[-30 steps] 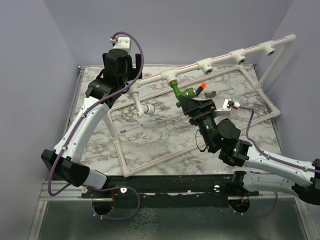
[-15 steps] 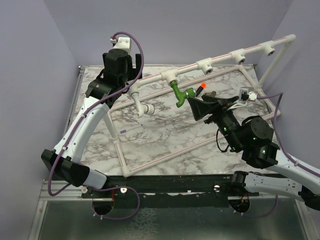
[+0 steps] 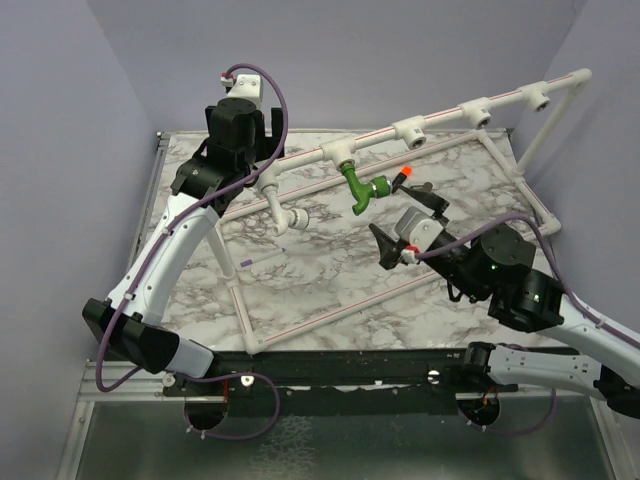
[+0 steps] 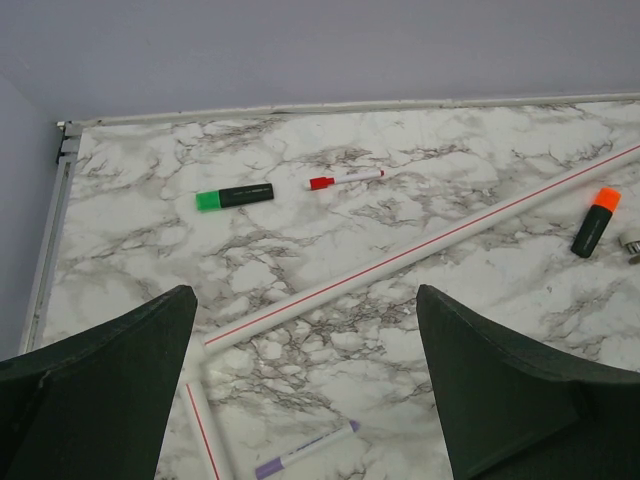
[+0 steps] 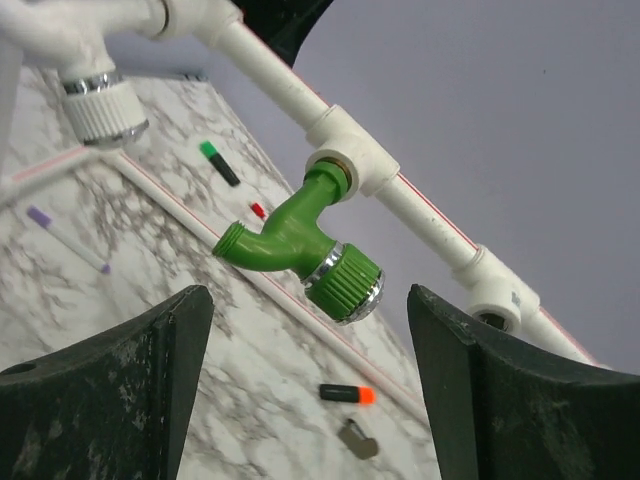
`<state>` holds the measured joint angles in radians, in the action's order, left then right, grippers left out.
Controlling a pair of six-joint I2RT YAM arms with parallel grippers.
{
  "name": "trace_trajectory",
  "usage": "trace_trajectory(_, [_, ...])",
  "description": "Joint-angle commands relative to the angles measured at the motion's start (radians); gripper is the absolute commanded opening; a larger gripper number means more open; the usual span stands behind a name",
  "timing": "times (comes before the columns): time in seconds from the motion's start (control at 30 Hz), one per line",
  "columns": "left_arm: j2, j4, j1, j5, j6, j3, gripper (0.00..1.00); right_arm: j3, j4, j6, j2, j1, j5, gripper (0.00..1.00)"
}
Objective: Install the water faucets
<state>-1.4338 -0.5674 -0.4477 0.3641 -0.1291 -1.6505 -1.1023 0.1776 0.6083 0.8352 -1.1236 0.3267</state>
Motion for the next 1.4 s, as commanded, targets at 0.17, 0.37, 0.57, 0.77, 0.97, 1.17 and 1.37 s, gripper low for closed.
trace_trajectory(0.17, [0.003,-0.041,-0.022,0.003,0.018,0.007,0.92,0.045,0.015,0.648,0.049,0.001,0.026,0.86])
trace_trajectory(0.37, [0.006,-0.040,-0.023,0.007,0.019,0.009,0.92,0.087,-0.147,0.864,0.104,0.001,0.054,0.86])
trace_trajectory(0.57, [0.003,-0.040,-0.024,0.003,0.020,0.008,0.92,0.127,-0.378,1.024,0.198,0.001,0.152,0.82])
trace_trajectory(0.77, [0.002,-0.040,-0.028,0.004,0.022,0.008,0.92,0.108,-0.392,1.001,0.269,0.001,0.217,0.73])
trace_trajectory(0.97, [-0.002,-0.040,-0.032,0.009,0.023,0.006,0.92,0.127,-0.399,0.953,0.287,0.001,0.257,0.58])
trace_trajectory(1.17, [-0.009,-0.040,-0.034,0.007,0.023,0.002,0.92,0.149,-0.397,0.853,0.290,0.001,0.273,0.29])
trace_trajectory(1.37, [-0.013,-0.042,-0.036,0.008,0.025,-0.002,0.92,0.158,-0.425,0.677,0.312,-0.001,0.292,0.01])
